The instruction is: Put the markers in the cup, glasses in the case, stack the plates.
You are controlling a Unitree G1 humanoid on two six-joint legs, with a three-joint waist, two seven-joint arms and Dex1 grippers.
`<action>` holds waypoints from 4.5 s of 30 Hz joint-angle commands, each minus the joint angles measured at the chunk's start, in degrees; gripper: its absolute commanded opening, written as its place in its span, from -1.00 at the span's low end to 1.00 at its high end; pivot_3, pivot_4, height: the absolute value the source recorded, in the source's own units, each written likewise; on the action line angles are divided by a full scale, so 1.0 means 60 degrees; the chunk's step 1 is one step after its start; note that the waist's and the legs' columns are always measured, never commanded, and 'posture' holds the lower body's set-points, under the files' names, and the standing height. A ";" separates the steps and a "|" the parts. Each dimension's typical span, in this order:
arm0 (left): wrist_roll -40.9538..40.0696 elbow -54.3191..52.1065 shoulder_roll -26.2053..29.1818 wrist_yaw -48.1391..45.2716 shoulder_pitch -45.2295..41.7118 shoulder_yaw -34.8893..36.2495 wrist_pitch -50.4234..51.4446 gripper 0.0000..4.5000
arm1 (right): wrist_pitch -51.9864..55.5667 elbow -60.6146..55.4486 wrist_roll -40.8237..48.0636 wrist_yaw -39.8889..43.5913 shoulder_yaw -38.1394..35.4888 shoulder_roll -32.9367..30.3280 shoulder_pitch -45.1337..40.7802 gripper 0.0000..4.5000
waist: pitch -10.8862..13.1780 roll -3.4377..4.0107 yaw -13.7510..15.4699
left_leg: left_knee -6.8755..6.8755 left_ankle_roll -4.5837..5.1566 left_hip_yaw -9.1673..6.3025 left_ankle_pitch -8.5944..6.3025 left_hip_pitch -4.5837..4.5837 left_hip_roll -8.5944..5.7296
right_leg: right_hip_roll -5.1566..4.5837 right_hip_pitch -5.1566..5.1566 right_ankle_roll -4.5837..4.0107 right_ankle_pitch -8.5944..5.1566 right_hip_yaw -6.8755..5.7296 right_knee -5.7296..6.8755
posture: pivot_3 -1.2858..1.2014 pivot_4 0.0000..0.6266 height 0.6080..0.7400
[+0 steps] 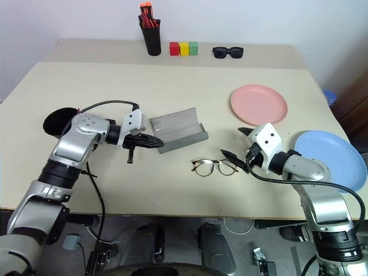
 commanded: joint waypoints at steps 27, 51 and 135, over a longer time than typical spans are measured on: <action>-0.0018 -0.0384 0.0748 -0.0499 0.0193 -0.0801 -0.1143 -0.98 | -0.0161 -0.0095 -0.0156 -0.0197 -0.0036 0.0115 -0.0123 1.00 | 0.0000 0.0001 -0.0028 | 0.0000 0.0000 0.0000 0.0000 0.0003 0.0001 | 0.0003 -0.0001 -0.0001 0.0000 0.0000 0.0007 | 0.03 -0.52 0.78; -0.1506 -0.2310 0.0090 0.1464 0.1055 0.1096 -0.0103 0.02 | 0.0060 -0.1610 -0.1962 0.0866 0.1661 -0.2018 -0.0563 1.00 | -0.0002 0.0003 -0.0066 | 0.0004 0.0001 -0.0001 0.0000 0.0005 0.0006 | 0.0000 -0.0002 0.0001 0.0001 0.0001 0.0015 | 0.03 -0.52 0.78; -0.2548 -0.7289 -0.0141 0.7013 0.7896 0.2962 0.0874 0.03 | -0.3614 0.5409 -0.5772 0.1408 0.5516 0.2435 -0.6858 -0.97 | -0.0008 -0.0004 -0.0097 | -0.0002 -0.0001 0.0026 0.0000 0.0029 0.0013 | -0.0013 -0.0004 -0.0026 0.0000 0.0001 0.0023 | 0.03 -0.52 0.78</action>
